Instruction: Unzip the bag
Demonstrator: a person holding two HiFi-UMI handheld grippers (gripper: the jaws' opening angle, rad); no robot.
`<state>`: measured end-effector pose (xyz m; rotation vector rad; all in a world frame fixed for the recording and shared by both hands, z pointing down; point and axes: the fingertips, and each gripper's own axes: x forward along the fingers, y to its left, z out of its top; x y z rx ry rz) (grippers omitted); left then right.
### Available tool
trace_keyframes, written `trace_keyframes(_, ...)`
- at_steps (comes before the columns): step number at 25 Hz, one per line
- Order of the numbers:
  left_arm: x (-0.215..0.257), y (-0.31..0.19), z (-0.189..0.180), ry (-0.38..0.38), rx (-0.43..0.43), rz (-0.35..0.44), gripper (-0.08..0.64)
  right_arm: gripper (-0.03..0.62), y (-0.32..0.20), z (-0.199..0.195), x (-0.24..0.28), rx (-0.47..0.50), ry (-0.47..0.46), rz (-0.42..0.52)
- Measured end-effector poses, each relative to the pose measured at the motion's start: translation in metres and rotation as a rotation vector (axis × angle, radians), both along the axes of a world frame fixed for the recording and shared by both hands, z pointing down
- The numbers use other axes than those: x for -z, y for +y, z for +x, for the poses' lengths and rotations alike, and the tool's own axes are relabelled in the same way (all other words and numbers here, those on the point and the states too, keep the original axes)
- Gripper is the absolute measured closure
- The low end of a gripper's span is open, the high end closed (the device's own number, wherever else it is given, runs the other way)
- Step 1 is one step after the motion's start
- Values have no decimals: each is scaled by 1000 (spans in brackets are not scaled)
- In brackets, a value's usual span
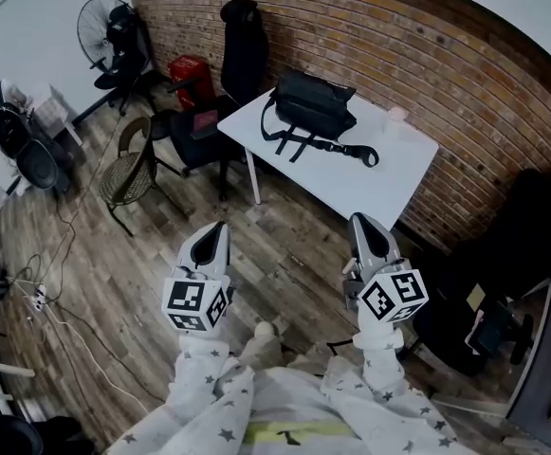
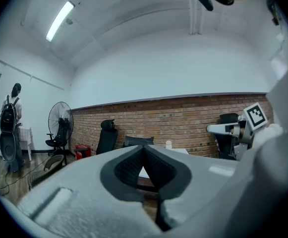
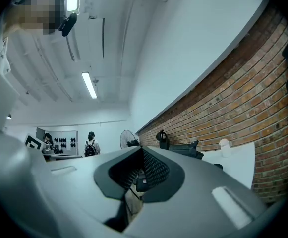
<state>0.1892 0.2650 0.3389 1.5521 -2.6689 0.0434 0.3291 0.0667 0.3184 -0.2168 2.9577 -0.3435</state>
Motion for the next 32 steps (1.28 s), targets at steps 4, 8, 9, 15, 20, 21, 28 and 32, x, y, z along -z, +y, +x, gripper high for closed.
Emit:
trace_keyframes(4,-2,-7,-10,6,5,-6,561,584,-9,-12,-3,6,1,-18)
trace_keyframes(8,-7,-17,-27,12,4,-10,561,586,-19,-29,-9,6,5,-28)
trace_keyframes(9,-8,-20,-33,13,3,-12,561,584,-22,-35,-11,5,4,-32)
trace_keyframes(15,-17,-47,-82,29,-10,-11,561,586,-44,-84,-18,-3,17,-44)
trace_keyframes(20,-18,-69,-128,46,-44,-3,561,586,-56,-127,-21,-26,28,-55)
trace_keyframes(21,-19,-75,-136,49,-56,-5,561,584,-59,-136,-22,-29,34,-58)
trace_keyframes(28,-17,-100,-200,56,-96,10,561,586,-84,-184,-19,-83,46,-57)
trace_keyframes(32,-24,-111,-219,66,-125,1,561,584,-88,-208,-26,-97,49,-68)
